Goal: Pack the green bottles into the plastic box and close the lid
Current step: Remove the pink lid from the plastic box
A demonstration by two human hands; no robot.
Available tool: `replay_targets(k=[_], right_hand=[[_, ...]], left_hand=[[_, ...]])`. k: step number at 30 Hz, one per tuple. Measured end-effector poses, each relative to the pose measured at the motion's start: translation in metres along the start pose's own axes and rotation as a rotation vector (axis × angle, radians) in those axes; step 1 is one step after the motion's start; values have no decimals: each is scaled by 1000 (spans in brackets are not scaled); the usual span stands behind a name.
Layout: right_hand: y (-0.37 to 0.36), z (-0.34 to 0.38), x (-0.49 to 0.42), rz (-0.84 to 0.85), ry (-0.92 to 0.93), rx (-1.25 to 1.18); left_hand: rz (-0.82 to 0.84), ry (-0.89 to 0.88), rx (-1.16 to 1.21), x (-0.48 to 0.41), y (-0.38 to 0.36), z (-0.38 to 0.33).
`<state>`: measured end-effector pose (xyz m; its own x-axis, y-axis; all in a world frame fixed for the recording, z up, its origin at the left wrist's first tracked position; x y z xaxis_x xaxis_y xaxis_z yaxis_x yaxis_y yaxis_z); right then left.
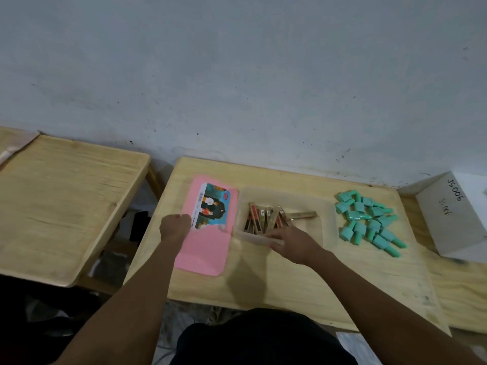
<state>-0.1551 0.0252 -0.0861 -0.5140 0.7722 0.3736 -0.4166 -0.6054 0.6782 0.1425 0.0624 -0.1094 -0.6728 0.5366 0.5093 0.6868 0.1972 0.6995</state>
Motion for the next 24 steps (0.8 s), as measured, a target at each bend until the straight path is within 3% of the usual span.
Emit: replay_targets(k=[3, 5, 9, 11, 17, 19, 21, 24], right_hand=[[2, -7, 6, -40, -11, -36], [6, -15, 11, -128, -37, -97], [19, -40, 23, -660, -128, 2], [22, -54, 30, -773, -285, 0], [30, -79, 39, -640, -403, -335], [36, -77, 40, -706, -424, -167], [40, -66, 37, -774, -308, 86], [40, -44, 18, -695, -207, -58]], left_hand=[[-104, -33, -257, 6, -12, 4], [-170, -157, -329, 11, -21, -3], [49, -432, -137, 33, -45, -29], [143, -517, -139, 45, -57, -38], [59, -599, -232, 59, -67, -56], [67, -590, -276, 54, -67, -59], [106, -569, -296, 49, -66, -60], [192, -525, -243, 43, -65, -61]])
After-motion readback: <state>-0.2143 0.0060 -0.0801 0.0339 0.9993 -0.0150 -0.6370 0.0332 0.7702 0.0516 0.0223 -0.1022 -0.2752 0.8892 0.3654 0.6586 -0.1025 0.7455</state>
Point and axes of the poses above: each hand's wrist, its own x-axis away from the middle knuckle, its own y-axis out of the back of the hand, z = x × y, the point moved 2 cm from there along -x, towards the middle knuckle, and after that the axes turned 14 degrees about -x, right-handed, at the moved point
